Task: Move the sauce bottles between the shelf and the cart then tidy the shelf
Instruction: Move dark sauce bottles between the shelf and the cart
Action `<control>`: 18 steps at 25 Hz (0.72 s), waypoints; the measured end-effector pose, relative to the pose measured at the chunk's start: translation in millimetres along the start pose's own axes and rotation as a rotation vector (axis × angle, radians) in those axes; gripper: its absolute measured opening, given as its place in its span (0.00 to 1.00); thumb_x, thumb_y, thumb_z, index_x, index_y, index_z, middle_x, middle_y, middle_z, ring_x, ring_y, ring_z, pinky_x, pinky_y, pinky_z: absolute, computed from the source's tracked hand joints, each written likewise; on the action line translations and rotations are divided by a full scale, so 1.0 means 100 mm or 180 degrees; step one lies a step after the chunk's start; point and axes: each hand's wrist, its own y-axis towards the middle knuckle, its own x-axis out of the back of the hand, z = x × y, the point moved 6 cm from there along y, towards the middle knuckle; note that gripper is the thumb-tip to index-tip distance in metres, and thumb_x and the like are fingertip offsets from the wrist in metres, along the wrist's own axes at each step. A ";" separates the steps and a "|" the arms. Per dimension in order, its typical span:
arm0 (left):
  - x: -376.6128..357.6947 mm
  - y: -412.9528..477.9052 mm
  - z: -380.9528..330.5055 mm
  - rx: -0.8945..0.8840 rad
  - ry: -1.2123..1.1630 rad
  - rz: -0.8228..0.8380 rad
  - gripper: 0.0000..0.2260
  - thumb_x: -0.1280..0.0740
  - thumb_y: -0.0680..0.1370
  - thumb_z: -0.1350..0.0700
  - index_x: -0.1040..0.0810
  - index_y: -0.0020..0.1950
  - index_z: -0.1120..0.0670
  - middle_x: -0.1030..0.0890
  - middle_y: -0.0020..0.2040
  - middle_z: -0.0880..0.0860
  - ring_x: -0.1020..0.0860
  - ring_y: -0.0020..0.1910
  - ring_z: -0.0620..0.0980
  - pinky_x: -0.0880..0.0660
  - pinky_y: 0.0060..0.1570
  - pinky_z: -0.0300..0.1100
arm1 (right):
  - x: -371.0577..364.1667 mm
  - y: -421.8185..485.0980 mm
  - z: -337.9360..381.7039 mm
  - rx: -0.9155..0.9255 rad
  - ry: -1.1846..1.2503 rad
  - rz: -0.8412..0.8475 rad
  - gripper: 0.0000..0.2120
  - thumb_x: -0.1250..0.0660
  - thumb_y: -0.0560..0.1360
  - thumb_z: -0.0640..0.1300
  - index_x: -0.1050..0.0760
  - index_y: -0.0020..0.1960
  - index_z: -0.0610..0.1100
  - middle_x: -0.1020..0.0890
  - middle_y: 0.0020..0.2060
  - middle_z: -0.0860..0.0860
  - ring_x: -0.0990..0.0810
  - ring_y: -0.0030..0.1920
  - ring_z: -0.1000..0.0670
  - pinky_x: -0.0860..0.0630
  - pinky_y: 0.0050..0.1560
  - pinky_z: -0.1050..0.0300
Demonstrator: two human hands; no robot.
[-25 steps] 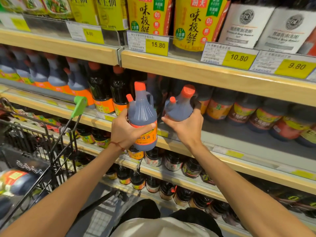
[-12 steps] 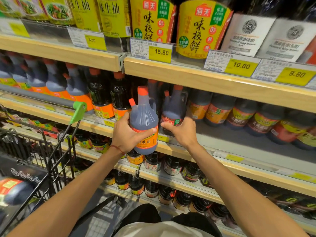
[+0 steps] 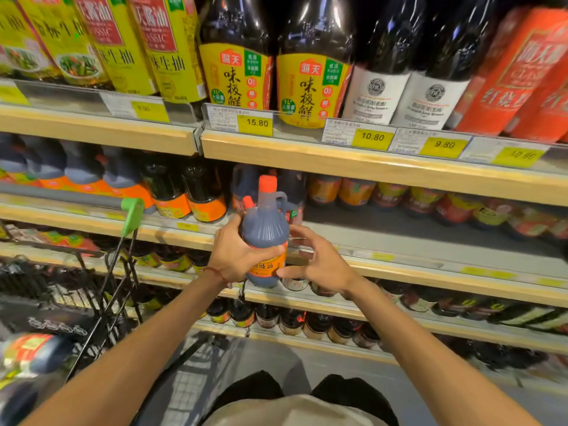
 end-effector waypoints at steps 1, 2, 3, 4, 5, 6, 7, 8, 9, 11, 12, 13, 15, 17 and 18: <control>-0.06 -0.01 -0.06 0.0032 -0.0016 0.0105 0.41 0.19 0.52 0.34 0.26 0.60 0.47 0.17 0.54 0.46 0.18 0.53 0.45 0.19 0.52 0.52 | 0.01 -0.06 0.04 0.0013 0.0058 0.0089 0.45 0.14 0.64 0.44 0.32 0.77 0.49 0.21 0.68 0.55 0.22 0.67 0.57 0.24 0.67 0.57; -0.13 -0.01 -0.13 0.0051 -0.0017 0.0201 0.42 0.19 0.52 0.33 0.26 0.60 0.47 0.17 0.54 0.46 0.18 0.53 0.46 0.19 0.52 0.52 | 0.04 -0.11 0.07 0.0022 0.0147 0.0123 0.45 0.14 0.65 0.43 0.32 0.77 0.50 0.21 0.68 0.56 0.22 0.67 0.57 0.23 0.67 0.56; -0.19 -0.02 -0.21 0.0039 -0.0003 0.0291 0.42 0.18 0.52 0.34 0.26 0.61 0.48 0.17 0.54 0.46 0.18 0.53 0.45 0.19 0.53 0.51 | 0.09 -0.16 0.09 0.0035 0.0258 0.0119 0.45 0.15 0.65 0.42 0.32 0.77 0.49 0.20 0.67 0.55 0.22 0.67 0.56 0.22 0.66 0.55; -0.25 -0.04 -0.31 0.0002 -0.0001 0.0367 0.41 0.18 0.53 0.36 0.25 0.62 0.49 0.17 0.55 0.46 0.18 0.54 0.45 0.19 0.53 0.51 | 0.14 -0.20 0.11 0.0040 0.0365 0.0082 0.44 0.15 0.65 0.40 0.32 0.76 0.48 0.20 0.66 0.54 0.21 0.66 0.55 0.22 0.65 0.55; -0.32 -0.05 -0.40 -0.0034 -0.0026 0.0439 0.40 0.17 0.54 0.38 0.25 0.62 0.50 0.17 0.55 0.46 0.18 0.54 0.45 0.19 0.54 0.51 | 0.19 -0.24 0.11 0.0033 0.0491 0.0040 0.43 0.16 0.65 0.38 0.32 0.76 0.47 0.19 0.65 0.52 0.20 0.65 0.53 0.21 0.64 0.53; -0.39 -0.07 -0.47 -0.0032 -0.0068 0.0505 0.39 0.17 0.55 0.41 0.24 0.62 0.51 0.17 0.55 0.47 0.18 0.54 0.45 0.19 0.54 0.51 | 0.25 -0.28 0.08 0.0002 0.0596 0.0007 0.43 0.16 0.65 0.36 0.31 0.75 0.45 0.18 0.65 0.50 0.19 0.65 0.51 0.20 0.64 0.51; -0.47 -0.10 -0.52 -0.0018 -0.0136 0.0578 0.38 0.16 0.55 0.42 0.23 0.62 0.51 0.16 0.55 0.48 0.18 0.54 0.45 0.20 0.54 0.52 | 0.31 -0.34 0.06 -0.0019 0.0691 -0.0005 0.42 0.16 0.65 0.34 0.31 0.74 0.44 0.18 0.64 0.49 0.19 0.64 0.50 0.20 0.63 0.50; -0.56 -0.13 -0.58 0.0005 -0.0140 0.0653 0.37 0.16 0.56 0.43 0.23 0.62 0.52 0.16 0.55 0.48 0.17 0.54 0.46 0.20 0.55 0.53 | 0.37 -0.40 0.03 -0.0036 0.0749 -0.0032 0.41 0.17 0.65 0.33 0.31 0.74 0.43 0.18 0.64 0.48 0.18 0.63 0.49 0.19 0.62 0.49; -0.66 -0.17 -0.64 -0.0003 -0.0161 0.0746 0.37 0.16 0.57 0.43 0.23 0.62 0.52 0.16 0.55 0.49 0.17 0.55 0.48 0.20 0.56 0.54 | 0.44 -0.47 -0.03 -0.0053 0.0804 -0.0080 0.41 0.17 0.65 0.32 0.30 0.73 0.42 0.17 0.63 0.47 0.17 0.63 0.49 0.19 0.61 0.51; -0.84 -0.24 -0.72 0.0036 -0.0133 0.0906 0.35 0.17 0.58 0.43 0.23 0.61 0.49 0.18 0.57 0.51 0.19 0.57 0.50 0.22 0.57 0.55 | 0.59 -0.61 -0.13 -0.0060 0.0861 -0.0189 0.40 0.18 0.65 0.29 0.30 0.72 0.40 0.17 0.62 0.46 0.16 0.61 0.49 0.19 0.58 0.55; -0.90 -0.26 -0.76 0.0030 -0.0041 0.0964 0.33 0.17 0.59 0.43 0.24 0.61 0.46 0.19 0.58 0.52 0.20 0.58 0.50 0.22 0.58 0.55 | 0.66 -0.66 -0.18 -0.0065 0.0877 -0.0225 0.40 0.18 0.64 0.28 0.30 0.72 0.39 0.16 0.62 0.46 0.16 0.61 0.49 0.19 0.57 0.57; -0.95 -0.29 -0.77 0.0058 0.0003 0.1053 0.32 0.18 0.61 0.45 0.24 0.63 0.45 0.21 0.59 0.51 0.21 0.60 0.49 0.22 0.59 0.52 | 0.72 -0.71 -0.23 -0.0063 0.0922 -0.0227 0.40 0.18 0.64 0.28 0.29 0.72 0.39 0.16 0.62 0.46 0.16 0.60 0.49 0.19 0.56 0.58; -1.06 -0.39 -0.75 0.0294 -0.0245 0.1303 0.34 0.18 0.65 0.55 0.27 0.68 0.51 0.20 0.62 0.49 0.21 0.61 0.46 0.21 0.59 0.48 | 0.84 -0.81 -0.30 -0.0050 0.0992 -0.0134 0.40 0.19 0.64 0.27 0.30 0.72 0.39 0.16 0.62 0.47 0.16 0.61 0.49 0.19 0.56 0.58; -1.15 -0.49 -0.74 0.0378 -0.0348 0.1361 0.31 0.21 0.68 0.63 0.27 0.69 0.55 0.17 0.59 0.47 0.19 0.59 0.44 0.20 0.56 0.42 | 0.91 -0.89 -0.39 -0.0044 0.1007 -0.0033 0.39 0.20 0.65 0.27 0.30 0.73 0.39 0.17 0.62 0.47 0.16 0.61 0.49 0.19 0.57 0.58; -1.19 -0.53 -0.73 0.0370 -0.0314 0.1323 0.29 0.23 0.69 0.65 0.26 0.68 0.56 0.17 0.58 0.46 0.19 0.58 0.42 0.21 0.53 0.37 | 0.94 -0.91 -0.43 -0.0045 0.1004 -0.0003 0.39 0.20 0.65 0.27 0.31 0.73 0.38 0.17 0.63 0.48 0.16 0.62 0.50 0.19 0.57 0.58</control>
